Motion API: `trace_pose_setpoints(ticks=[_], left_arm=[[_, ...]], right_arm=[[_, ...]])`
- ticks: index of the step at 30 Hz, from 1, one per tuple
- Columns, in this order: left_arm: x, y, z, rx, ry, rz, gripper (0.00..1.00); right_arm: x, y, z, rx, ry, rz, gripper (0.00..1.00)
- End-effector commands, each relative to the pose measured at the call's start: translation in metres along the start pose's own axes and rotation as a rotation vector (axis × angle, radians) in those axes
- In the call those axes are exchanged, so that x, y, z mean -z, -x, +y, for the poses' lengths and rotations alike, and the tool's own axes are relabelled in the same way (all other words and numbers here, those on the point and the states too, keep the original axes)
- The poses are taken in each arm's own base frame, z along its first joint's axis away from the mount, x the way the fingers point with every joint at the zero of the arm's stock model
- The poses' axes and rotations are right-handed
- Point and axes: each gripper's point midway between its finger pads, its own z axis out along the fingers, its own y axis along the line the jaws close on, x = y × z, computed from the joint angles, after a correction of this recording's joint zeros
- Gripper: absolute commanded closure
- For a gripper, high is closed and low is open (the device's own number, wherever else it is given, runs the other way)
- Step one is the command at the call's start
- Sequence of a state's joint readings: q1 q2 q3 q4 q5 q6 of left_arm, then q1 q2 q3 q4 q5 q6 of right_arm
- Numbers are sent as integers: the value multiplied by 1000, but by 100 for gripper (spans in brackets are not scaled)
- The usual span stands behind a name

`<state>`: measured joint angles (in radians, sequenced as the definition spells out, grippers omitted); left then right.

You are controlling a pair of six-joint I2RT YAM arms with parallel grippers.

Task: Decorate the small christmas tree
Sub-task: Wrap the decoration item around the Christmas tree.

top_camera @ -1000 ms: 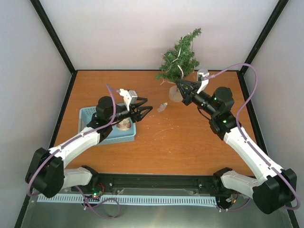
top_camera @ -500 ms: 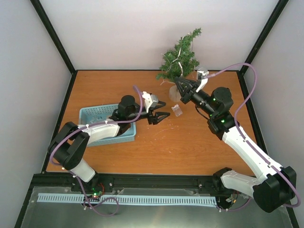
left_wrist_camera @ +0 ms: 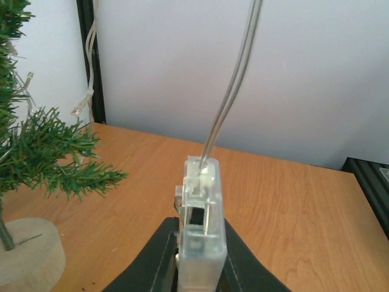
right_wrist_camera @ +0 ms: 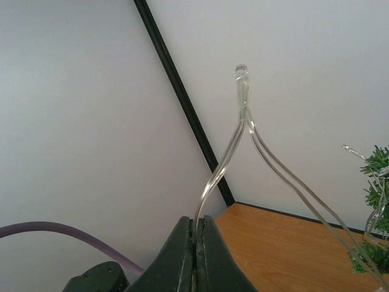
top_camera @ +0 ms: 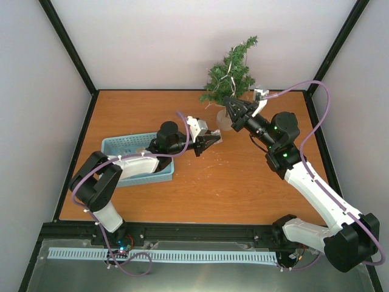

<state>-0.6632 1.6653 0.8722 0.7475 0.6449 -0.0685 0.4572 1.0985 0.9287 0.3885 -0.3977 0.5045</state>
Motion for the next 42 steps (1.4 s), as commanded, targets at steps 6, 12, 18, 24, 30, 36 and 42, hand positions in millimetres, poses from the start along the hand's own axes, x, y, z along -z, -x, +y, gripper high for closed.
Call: trace_pose_setpoints(ticks=[6, 12, 18, 24, 30, 36, 42], left_arm=[[9, 0, 10, 11, 88, 44, 98], [44, -22, 59, 229, 284, 170, 96], [75, -15, 98, 311, 396, 177, 94], [91, -10, 135, 330, 531, 206, 95], [103, 7, 183, 318, 665, 197, 95], [104, 22, 241, 350, 759, 183, 95], [100, 26, 293, 468, 815, 197, 96]], right_arm=[[7, -6, -12, 79, -87, 7, 87], [18, -21, -30, 170, -188, 75, 62], [28, -23, -29, 281, -204, 100, 43], [38, -13, -30, 358, -255, 106, 20], [45, 1, -24, 405, -268, 77, 0], [51, 12, -31, 447, -347, 94, 0], [60, 30, -20, 485, -355, 49, 0]])
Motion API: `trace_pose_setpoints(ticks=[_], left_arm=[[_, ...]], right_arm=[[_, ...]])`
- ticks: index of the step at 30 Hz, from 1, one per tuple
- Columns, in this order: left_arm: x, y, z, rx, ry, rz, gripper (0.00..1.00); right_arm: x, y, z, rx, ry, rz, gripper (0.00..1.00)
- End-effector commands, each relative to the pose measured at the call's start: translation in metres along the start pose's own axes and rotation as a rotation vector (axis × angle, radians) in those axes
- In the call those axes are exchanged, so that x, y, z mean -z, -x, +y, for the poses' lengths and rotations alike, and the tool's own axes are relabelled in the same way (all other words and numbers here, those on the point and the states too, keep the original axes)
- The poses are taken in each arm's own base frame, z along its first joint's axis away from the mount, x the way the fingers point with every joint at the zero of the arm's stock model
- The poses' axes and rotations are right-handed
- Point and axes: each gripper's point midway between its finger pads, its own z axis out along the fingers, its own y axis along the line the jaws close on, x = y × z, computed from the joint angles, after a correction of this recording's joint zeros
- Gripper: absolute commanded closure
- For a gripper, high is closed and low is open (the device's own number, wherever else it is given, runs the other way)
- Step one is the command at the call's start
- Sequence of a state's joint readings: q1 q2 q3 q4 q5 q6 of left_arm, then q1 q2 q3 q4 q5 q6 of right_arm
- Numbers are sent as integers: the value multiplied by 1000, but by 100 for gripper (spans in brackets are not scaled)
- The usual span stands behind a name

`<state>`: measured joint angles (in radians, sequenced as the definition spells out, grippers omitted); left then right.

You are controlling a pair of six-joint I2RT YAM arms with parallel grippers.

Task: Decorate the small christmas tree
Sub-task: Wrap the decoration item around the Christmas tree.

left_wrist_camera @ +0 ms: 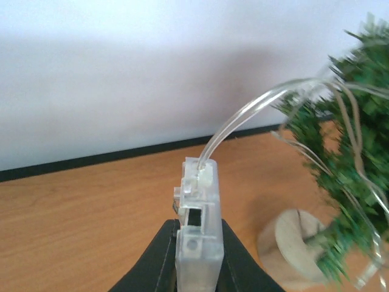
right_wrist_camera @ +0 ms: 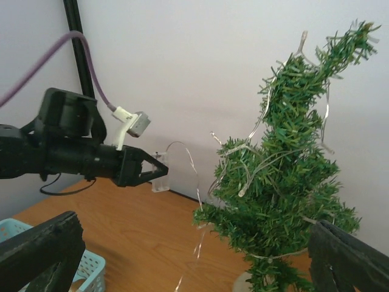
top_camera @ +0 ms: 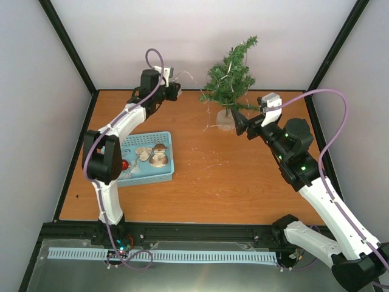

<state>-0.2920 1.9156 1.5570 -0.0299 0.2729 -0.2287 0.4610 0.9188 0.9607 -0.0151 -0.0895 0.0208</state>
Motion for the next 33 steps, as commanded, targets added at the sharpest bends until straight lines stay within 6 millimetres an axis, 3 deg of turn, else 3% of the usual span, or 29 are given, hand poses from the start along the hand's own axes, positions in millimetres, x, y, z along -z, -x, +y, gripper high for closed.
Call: trace_pose_setpoints(ticks=[1, 7, 16, 26, 30, 33], left_arm=[[-12, 13, 22, 87, 57, 39, 96], [-11, 12, 43, 107, 176, 26, 96], [15, 21, 86, 174, 286, -33, 96], [27, 58, 108, 157, 352, -106, 95], [18, 81, 112, 164, 354, -129, 95], [2, 102, 103, 170, 275, -153, 95]], right_arm=[[16, 27, -1, 46, -25, -65, 0], [19, 30, -4, 61, -45, -80, 0], [17, 17, -6, 64, -54, -55, 0], [18, 12, -13, 68, -89, -37, 0], [20, 12, -14, 72, -100, -32, 0], [22, 13, -17, 66, -118, -40, 0]])
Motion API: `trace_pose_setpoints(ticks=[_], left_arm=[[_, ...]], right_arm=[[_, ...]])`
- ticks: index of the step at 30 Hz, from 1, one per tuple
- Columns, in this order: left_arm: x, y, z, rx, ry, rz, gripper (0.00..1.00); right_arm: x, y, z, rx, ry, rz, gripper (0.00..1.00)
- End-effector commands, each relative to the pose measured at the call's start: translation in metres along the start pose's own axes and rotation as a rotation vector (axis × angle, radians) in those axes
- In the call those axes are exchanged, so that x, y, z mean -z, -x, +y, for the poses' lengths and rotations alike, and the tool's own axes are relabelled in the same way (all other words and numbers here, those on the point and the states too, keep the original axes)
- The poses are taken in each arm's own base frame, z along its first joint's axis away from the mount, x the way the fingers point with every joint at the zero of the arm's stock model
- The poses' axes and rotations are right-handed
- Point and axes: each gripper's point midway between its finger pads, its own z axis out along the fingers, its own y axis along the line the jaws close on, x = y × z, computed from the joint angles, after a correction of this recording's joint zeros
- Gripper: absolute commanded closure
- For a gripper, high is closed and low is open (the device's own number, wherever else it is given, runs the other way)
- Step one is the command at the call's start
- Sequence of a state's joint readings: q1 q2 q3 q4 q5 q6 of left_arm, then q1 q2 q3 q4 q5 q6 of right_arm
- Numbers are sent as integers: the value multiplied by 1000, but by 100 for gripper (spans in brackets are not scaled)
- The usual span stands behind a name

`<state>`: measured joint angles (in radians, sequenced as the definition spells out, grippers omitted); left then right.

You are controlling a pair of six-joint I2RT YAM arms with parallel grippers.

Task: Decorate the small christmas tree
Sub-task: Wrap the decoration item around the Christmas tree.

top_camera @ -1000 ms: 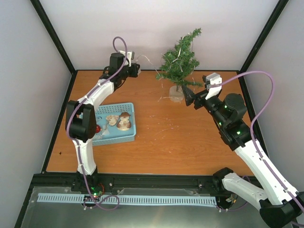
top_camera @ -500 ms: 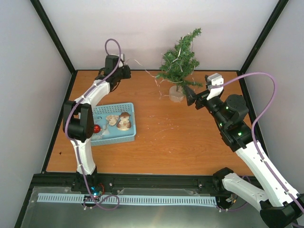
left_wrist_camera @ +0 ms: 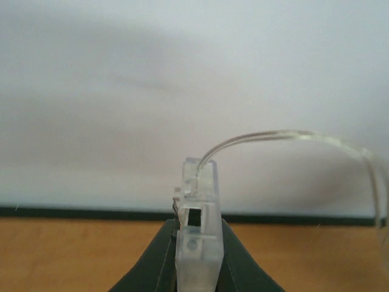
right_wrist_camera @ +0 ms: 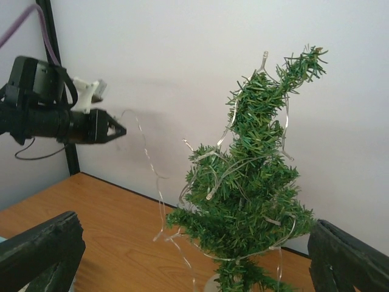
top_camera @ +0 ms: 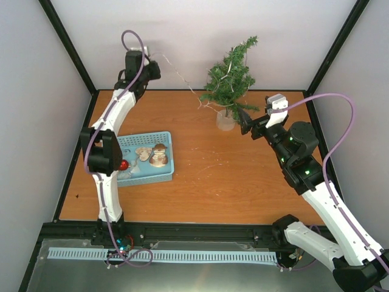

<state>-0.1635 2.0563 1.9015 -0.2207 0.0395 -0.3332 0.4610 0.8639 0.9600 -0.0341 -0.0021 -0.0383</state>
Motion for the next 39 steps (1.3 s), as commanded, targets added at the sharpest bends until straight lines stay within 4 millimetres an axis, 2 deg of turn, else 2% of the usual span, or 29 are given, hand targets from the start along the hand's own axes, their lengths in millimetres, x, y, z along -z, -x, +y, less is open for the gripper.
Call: trace_pose_setpoints(ticks=[1, 5, 9, 12, 16, 24, 27, 31, 33, 36, 39], left_arm=[[-14, 34, -22, 37, -106, -45, 95], [-19, 50, -57, 45, -295, -107, 95], [-18, 59, -83, 83, -423, -159, 95], [-18, 54, -100, 77, -502, -154, 95], [-17, 39, -110, 5, -522, -110, 94], [13, -5, -121, -77, -625, 79, 92], [21, -9, -120, -115, -624, 88, 92], [27, 6, -125, -138, -642, 14, 91], [30, 19, -136, -103, -711, -28, 91], [27, 32, -148, -8, -795, -50, 92], [15, 35, -156, 79, -855, -42, 93]], right_arm=[[5, 0, -6, 1, -39, -6, 0], [3, 1, 0, -14, -4, 11, 0], [-2, 4, 6, 4, 28, -4, 0], [-13, 12, 7, 31, 36, -13, 0], [-34, 22, 22, 79, 132, 17, 1], [-88, 24, 53, 230, 327, 107, 25], [-109, 20, 56, 297, 348, 145, 29], [-111, 25, 57, 269, 346, 134, 31], [-108, 23, 57, 250, 339, 126, 31], [-103, 21, 55, 237, 320, 128, 31], [-96, 22, 47, 232, 275, 122, 30]])
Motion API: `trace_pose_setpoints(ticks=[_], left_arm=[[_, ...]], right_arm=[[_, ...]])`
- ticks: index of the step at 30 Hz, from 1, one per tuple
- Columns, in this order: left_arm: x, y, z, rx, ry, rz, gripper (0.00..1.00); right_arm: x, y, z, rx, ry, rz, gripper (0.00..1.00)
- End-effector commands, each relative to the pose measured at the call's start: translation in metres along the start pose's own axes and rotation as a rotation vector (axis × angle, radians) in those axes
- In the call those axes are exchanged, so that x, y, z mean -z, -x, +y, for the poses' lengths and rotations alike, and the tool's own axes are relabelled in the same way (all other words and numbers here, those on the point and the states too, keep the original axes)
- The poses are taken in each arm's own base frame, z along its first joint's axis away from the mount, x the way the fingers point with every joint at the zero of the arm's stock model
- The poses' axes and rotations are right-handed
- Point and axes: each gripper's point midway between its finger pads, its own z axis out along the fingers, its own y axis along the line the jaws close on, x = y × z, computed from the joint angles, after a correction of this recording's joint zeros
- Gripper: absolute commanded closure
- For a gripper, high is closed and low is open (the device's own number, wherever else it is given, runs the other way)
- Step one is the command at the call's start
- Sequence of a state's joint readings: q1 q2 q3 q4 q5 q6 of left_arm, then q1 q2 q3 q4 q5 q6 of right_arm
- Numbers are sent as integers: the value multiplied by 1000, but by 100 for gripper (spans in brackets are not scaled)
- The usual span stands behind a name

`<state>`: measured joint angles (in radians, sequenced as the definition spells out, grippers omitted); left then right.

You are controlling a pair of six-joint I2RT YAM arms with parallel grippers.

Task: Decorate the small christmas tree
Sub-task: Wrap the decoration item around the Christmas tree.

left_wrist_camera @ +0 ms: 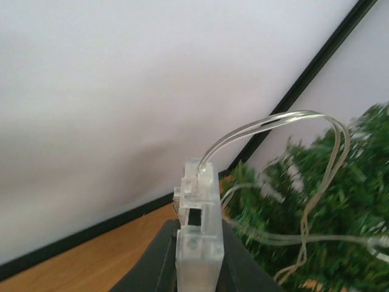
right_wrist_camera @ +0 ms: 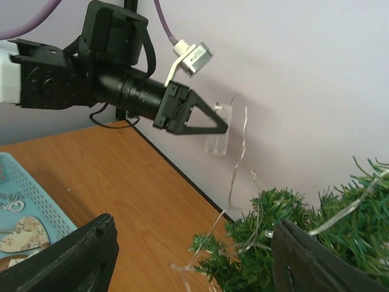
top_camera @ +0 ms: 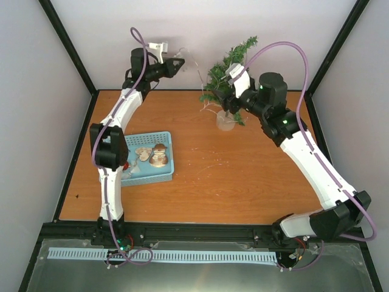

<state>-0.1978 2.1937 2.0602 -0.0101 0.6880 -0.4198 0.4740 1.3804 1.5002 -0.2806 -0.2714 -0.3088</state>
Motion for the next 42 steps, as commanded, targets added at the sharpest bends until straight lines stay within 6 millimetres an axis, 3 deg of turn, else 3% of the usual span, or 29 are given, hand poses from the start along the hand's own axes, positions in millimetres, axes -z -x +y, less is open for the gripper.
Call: trace_pose_setpoints(ticks=[1, 6, 11, 18, 28, 35, 42], left_arm=[[-16, 29, -24, 71, -167, -97, 93], [-36, 20, -44, 91, -254, -116, 92], [-51, 8, -50, 115, -265, -111, 90], [-62, 12, -88, 27, -343, -154, 86], [-62, 39, -84, -95, -311, -370, 84], [-82, 17, -104, -125, -370, -362, 77], [-82, 14, -108, -133, -383, -337, 66]], right_arm=[[21, 13, -2, -3, -54, -47, 30], [38, 18, 0, 2, -68, -88, 29], [49, 16, 6, 5, -61, -101, 28], [58, 9, 11, 13, -58, -101, 26], [71, 8, 19, 20, -46, -121, 26], [73, 8, 16, 32, -61, -122, 24], [72, 7, 19, 33, -49, -124, 22]])
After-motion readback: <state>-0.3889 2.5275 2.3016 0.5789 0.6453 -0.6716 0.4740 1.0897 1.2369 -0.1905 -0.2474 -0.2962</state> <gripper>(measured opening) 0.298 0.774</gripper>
